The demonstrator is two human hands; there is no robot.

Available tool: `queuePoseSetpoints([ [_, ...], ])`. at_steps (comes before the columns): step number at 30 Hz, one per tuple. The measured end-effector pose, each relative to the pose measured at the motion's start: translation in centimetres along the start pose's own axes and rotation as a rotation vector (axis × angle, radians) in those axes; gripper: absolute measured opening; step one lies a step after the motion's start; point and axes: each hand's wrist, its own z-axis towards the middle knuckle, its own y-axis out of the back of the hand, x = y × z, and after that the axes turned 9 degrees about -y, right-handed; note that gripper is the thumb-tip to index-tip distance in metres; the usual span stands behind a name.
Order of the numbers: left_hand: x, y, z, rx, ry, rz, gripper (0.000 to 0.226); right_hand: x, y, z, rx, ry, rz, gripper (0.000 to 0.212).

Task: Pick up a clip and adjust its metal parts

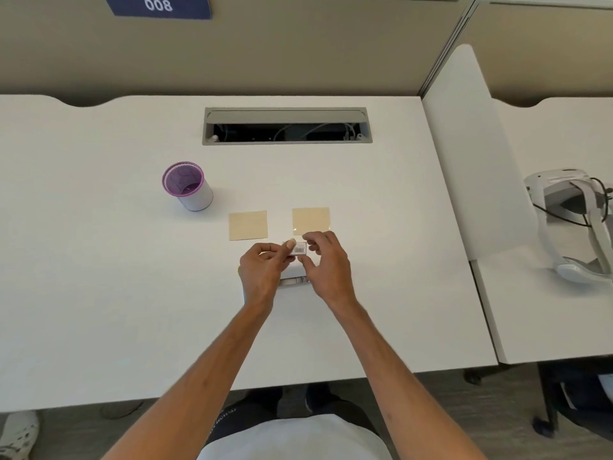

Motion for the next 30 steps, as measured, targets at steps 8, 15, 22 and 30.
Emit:
queuePoseSetpoints([
  [8, 0.0, 0.7, -1.2, -0.068, -0.021, -0.058, 0.038, -0.1, -0.3, -0.9, 0.038, -0.106, 0.075, 0.026],
  [15, 0.4, 1.3, -1.3, -0.041, -0.019, -0.066, 0.033, -0.6, -0.3, -1.2, 0.011, -0.222, 0.260, 0.022],
  [22, 0.5, 1.3, -1.4, -0.040, 0.022, -0.061, 0.033, -0.8, -0.2, -1.1, 0.005, -0.269, 0.281, 0.015],
  [30, 0.4, 1.5, -1.4, 0.138, -0.015, -0.215, 0.031, -0.7, 0.2, -1.2, -0.016, -0.139, 0.239, 0.016],
])
